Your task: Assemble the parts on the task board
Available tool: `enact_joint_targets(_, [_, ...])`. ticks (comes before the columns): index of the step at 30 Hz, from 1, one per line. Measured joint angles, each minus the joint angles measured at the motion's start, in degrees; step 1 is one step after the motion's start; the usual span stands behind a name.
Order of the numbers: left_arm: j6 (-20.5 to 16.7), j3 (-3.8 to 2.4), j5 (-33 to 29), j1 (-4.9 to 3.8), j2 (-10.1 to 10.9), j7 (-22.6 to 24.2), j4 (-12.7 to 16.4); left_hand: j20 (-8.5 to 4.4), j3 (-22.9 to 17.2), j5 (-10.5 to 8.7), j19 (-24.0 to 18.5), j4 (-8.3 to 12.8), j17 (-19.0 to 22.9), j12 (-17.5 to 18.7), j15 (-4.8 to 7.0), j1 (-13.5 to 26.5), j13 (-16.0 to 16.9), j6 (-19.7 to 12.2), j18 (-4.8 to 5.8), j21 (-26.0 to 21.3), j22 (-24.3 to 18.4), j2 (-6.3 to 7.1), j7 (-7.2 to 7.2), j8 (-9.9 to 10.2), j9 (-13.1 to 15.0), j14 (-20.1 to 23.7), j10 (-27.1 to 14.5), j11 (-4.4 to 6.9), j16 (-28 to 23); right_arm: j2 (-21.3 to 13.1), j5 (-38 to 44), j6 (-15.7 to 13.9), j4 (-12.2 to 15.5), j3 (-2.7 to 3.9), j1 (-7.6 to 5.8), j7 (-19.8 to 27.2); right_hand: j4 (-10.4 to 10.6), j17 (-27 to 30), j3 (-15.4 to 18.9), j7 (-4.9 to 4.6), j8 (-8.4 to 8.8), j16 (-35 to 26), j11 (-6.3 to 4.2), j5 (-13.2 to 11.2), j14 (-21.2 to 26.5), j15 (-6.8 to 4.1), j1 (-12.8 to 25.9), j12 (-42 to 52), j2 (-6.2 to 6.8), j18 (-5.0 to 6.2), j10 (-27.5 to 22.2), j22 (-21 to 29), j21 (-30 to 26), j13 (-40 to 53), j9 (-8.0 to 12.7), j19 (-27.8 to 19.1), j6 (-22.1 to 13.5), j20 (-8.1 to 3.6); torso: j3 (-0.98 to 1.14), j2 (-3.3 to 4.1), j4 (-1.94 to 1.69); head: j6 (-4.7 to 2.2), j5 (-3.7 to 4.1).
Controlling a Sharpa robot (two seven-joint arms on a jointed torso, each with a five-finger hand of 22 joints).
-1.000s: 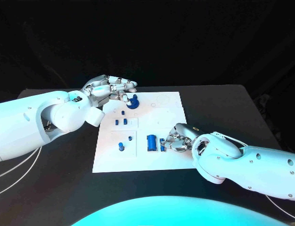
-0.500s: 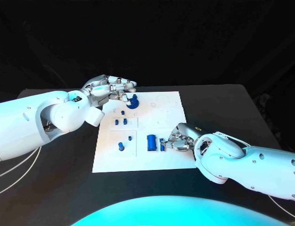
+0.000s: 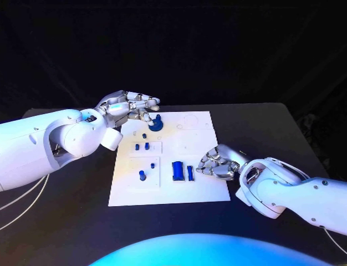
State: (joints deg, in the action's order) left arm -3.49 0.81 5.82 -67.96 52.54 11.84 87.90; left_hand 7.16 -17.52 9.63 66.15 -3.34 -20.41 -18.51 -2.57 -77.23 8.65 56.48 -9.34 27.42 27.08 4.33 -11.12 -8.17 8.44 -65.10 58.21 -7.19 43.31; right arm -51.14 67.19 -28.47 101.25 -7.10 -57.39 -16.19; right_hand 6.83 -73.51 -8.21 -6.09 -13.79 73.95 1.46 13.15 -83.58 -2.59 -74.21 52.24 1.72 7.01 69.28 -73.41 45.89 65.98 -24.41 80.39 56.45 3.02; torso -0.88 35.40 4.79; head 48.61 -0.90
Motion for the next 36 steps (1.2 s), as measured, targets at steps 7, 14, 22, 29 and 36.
enact_joint_targets(7, [-1.22, 0.1, -0.97, 1.14, -2.32, 1.98, -3.96, 2.65, 1.33, 0.0, -7.41, -1.0, 4.95, 0.14, -1.95, 0.28, -0.89, -0.12, 0.01, -8.93, -5.27, 0.27, 0.12, -0.46, 0.07, 6.96, -0.18, -0.19, -11.17, 1.37, -22.3, 2.14, -7.74, 0.24, -3.33, 15.53, -0.23, 26.28, -0.72, -2.43, 3.01, -38.24, 2.35, -4.08, 12.16, 2.41, -3.4, -24.57, -0.1, 2.77, -11.57, 18.24, -33.78, -20.49, 2.61, -9.6, -3.38, 2.57, -0.35, -1.69, 0.49, -2.45, -0.24])
enact_joint_targets(14, [-3.89, 0.08, -3.99, 2.44, -6.03, 5.45, -10.14, 7.2, 1.22, 0.0, -13.85, -2.02, 9.82, 5.75, -4.4, -0.58, -3.87, -0.82, 0.01, -19.12, -12.24, -0.09, 0.01, 0.58, -1.15, 9.92, 0.75, -1.15, -24.97, 5.41, -40.43, 5.32, -18.61, 1.06, -6.93, 25.02, 0.94, 38.43, -2.66, -3.49, 6.84, -59.5, 5.1, -4.29, 22.43, 7.01, -5.32, -38.22, 0.91, 2.77, -10.53, 34.48, -42.29, -39.67, 6.5, -22.0, -3.37, 7.03, -0.7, -3.4, 1.04, -5.18, -0.83])
enact_joint_targets(22, [-6.4, 0.09, -7.01, 3.86, -9.53, 9.21, -15.21, 9.22, 3.71, 0.0, -15.98, -2.41, 14.77, 12.71, -6.38, -1.21, -4.99, -1.44, 0.01, -23.75, -17.76, -0.45, -0.21, 3.06, -3.77, 12.78, -0.3, -2.8, -35.49, 9.07, -50.99, 7.4, -27.86, 1.56, -8.77, 30.45, 0.29, 53.79, -1.51, -3.17, 10.17, -70.39, 8.1, -4.29, 26.07, 10.69, -5.02, -46.43, 0.61, 3.61, -10.72, 51.42, -42.3, -54.97, 11.7, -30.09, -3.7, 11.83, -0.77, -5.07, 0.93, -6.67, -1.41])
enact_joint_targets(29, [-7.68, 0.08, -8.14, 4.46, -10.21, 10.6, -16.25, 7.95, 5.64, -0.86, -20.49, -0.73, 17.13, 15.37, -5.92, 5.04, -6.08, -6.37, 0.01, -24.83, -19.68, -1.96, 0.58, 4.9, -5.53, 17.01, -5.48, -2.22, -37.6, 9.97, -53.56, 8.11, -29.92, 1.69, -9.06, 31.94, -1.28, 60.98, 0.53, -2.52, 11.17, -71.38, 7.72, -5.0, 29.8, 10.19, 2.23, -49.08, -1.15, 3.61, -15.16, 58.28, -43.25, -59.86, 15.11, -34.29, -8.46, 10.74, -0.57, -5.58, 0.66, -7.43, -1.95])
enact_joint_targets(36, [-9.46, -0.02, -8.07, 4.84, -9.97, 10.52, -13.72, 4.09, 8.59, -3.13, -32.17, 2.21, 19.41, 17.4, -3.75, 23.55, -7.86, -19.15, 1.8, -26.44, -21.67, -3.6, 3.27, 7.08, -7.53, 29.31, -18.95, 0.2, -41.19, 9.14, -54.42, 6.27, -26.41, 2.85, -7.75, 32.55, -4.77, 64.21, 2.72, -0.33, 12.74, -72.92, 5.35, -7.1, 43.54, 8.25, 20.58, -51.14, -1.54, 1.36, -28.97, 62.15, -44.96, -63.16, 17.48, -46.05, -20.71, 7.23, -0.36, -5.28, -0.31, -8.98, -1.26])
